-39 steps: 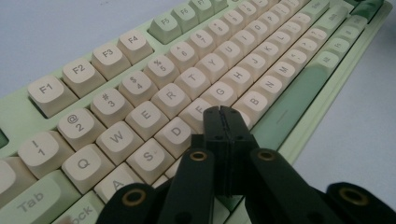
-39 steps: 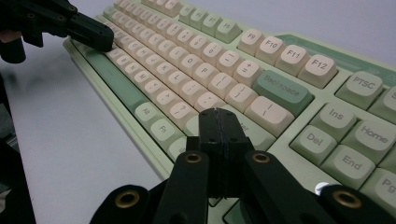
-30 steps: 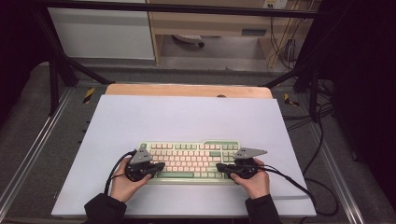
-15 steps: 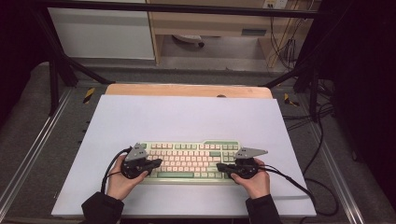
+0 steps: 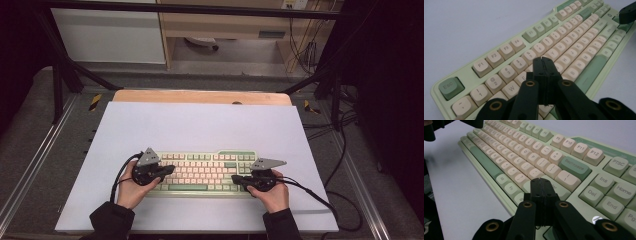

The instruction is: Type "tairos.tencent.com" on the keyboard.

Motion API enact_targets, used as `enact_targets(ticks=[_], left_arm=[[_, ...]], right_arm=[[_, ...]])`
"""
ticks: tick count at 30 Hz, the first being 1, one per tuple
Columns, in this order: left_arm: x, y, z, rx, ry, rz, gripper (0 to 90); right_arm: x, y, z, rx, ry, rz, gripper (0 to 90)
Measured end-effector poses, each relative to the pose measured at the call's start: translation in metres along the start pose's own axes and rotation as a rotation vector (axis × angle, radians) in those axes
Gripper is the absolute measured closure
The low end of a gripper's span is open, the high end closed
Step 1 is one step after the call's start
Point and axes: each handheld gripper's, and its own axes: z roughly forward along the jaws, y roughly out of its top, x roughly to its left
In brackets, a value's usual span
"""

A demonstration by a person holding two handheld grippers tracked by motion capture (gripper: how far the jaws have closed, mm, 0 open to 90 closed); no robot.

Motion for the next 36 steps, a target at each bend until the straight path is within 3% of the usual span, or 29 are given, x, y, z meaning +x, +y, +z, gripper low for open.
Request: enact_targets(ticks=[6,20,36], left_arm=[[0.003,0.001,0.006,-0.001,0.001,-0.022,89.7],[0.006,-0.005,0.016,0.032,0.035,-0.011,89.7],[0.007,-0.011,0.020,0.042,0.034,-0.011,89.7]], right_arm=[[0.000,0.000,0.000,0.007,0.000,0.001,90.0],[0.000,-0.001,0.002,0.010,0.001,-0.002,90.0],[0.001,-0.001,0.002,0.014,0.000,-0.003,90.0]])
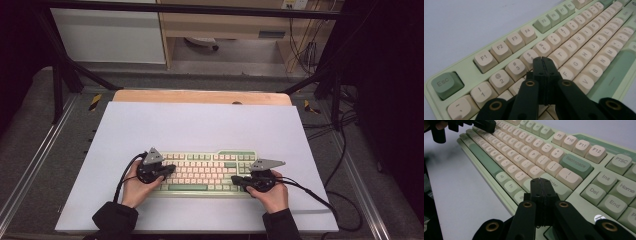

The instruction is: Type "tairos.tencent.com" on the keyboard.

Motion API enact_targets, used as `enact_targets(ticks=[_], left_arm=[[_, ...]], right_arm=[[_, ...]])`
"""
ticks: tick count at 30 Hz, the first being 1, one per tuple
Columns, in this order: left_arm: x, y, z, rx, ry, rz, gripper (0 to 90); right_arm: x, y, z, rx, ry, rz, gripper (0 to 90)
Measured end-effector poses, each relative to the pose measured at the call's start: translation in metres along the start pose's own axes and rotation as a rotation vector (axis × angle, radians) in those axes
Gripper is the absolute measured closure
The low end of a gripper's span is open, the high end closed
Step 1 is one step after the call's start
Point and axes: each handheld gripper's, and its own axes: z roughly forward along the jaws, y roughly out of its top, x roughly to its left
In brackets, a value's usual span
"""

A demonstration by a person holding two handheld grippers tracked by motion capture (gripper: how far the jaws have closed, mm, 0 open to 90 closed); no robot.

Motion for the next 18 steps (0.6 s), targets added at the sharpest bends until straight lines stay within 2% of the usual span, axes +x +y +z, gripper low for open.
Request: enact_targets(ticks=[18], left_arm=[[-0.003,0.000,-0.019,-0.030,-0.027,0.007,89.7]], right_arm=[[0.001,0.001,-0.001,-0.004,0.005,0.000,90.0]])
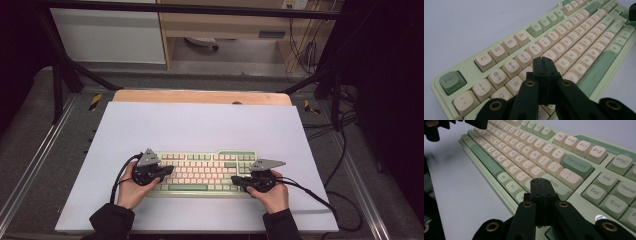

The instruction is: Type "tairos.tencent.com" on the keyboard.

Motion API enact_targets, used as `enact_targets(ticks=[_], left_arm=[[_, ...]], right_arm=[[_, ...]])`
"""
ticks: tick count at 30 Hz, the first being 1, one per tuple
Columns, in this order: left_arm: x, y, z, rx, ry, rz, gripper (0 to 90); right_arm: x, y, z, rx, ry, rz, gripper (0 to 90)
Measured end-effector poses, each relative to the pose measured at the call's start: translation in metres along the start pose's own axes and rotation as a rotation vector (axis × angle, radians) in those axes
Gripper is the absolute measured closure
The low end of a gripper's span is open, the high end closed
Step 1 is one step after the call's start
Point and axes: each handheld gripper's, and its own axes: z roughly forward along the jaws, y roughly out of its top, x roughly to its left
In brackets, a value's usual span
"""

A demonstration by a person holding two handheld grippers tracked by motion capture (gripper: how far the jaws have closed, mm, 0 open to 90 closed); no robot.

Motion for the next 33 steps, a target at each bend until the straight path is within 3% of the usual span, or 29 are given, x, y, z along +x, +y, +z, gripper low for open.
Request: enact_targets(ticks=[18,27,33], left_arm=[[0.011,-0.021,-0.024,-0.018,0.008,-0.028,89.7],[0.016,-0.028,-0.032,-0.036,0.009,-0.043,89.7],[0.017,-0.029,-0.032,-0.034,0.011,-0.046,89.7]], right_arm=[[0.008,0.006,0.004,0.004,0.014,-0.013,90.0],[0.020,0.017,0.016,0.018,0.039,-0.029,90.0],[0.033,0.029,0.033,0.028,0.057,-0.052,90.0]])
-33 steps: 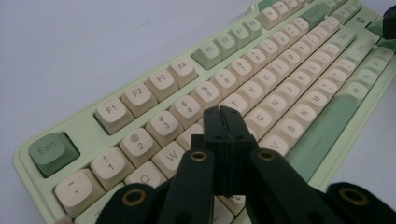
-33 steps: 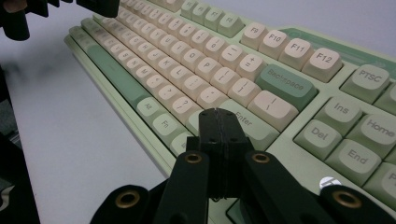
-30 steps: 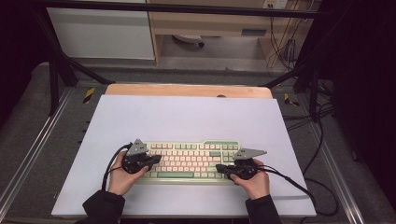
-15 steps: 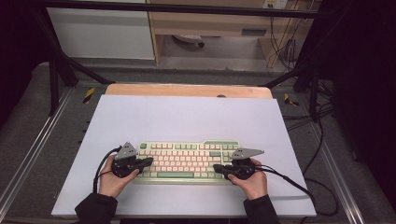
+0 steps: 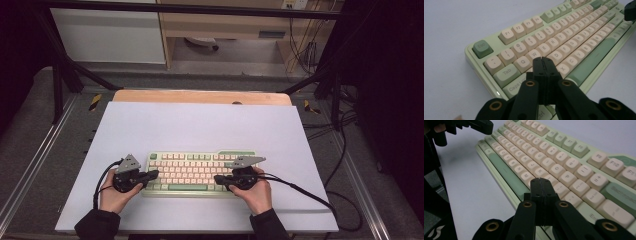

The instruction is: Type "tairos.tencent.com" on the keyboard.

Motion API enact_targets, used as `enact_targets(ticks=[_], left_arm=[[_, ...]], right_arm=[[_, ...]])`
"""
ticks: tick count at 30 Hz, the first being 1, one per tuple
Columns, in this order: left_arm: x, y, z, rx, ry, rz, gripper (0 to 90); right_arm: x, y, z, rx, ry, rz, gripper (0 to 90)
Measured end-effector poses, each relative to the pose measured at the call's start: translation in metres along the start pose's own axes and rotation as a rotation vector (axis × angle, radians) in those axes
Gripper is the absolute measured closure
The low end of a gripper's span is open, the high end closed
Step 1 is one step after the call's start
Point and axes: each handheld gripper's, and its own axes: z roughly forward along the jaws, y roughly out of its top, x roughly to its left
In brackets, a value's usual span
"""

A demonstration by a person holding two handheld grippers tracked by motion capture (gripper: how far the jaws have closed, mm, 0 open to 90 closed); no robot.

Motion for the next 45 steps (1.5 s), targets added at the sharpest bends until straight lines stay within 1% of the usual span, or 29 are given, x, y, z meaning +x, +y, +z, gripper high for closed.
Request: enact_targets(ticks=[4,6,10,11,14,20,28,32,34,36,38,42,45], left_arm=[[0.000,0.000,0.000,0.000,-0.001,0.002,89.7],[0.000,0.000,0.000,0.000,-0.001,0.004,89.7],[0.000,0.000,0.000,-0.001,-0.003,0.003,89.7],[0.000,0.000,0.000,-0.001,-0.004,0.003,89.7],[-0.001,0.000,0.000,-0.002,-0.004,0.006,89.6],[-0.001,0.000,0.001,0.003,-0.005,0.007,89.7],[-0.001,0.000,0.001,0.004,-0.005,0.007,89.7],[-0.001,-0.001,0.002,0.005,-0.005,0.006,89.7],[-0.001,-0.001,0.003,0.008,-0.004,0.006,89.7],[-0.001,-0.001,0.003,0.010,-0.004,0.006,89.7],[-0.001,-0.001,0.003,0.010,-0.006,0.007,89.7],[-0.001,-0.001,0.003,0.011,-0.007,0.007,89.7],[-0.001,-0.001,0.003,0.012,-0.008,0.006,89.7]], right_arm=[[0.007,0.009,0.012,0.004,0.014,-0.006,90.0],[0.011,0.012,0.018,0.015,0.013,-0.014,90.0],[0.018,0.016,0.031,0.027,0.020,-0.026,90.0],[0.019,0.017,0.034,0.026,0.025,-0.022,90.0],[0.021,0.019,0.041,0.038,0.024,-0.029,90.0],[0.023,0.020,0.052,0.038,0.032,-0.019,90.0],[0.022,0.016,0.059,0.042,0.041,-0.008,90.0],[0.021,0.016,0.061,0.037,0.043,-0.017,90.0],[0.021,0.016,0.061,0.038,0.042,-0.021,90.0],[0.022,0.015,0.061,0.051,0.040,-0.019,90.0],[0.022,0.014,0.062,0.046,0.046,-0.026,90.0],[0.023,0.016,0.059,0.057,0.046,-0.025,90.0],[0.023,0.019,0.055,0.041,0.041,-0.037,90.0]])
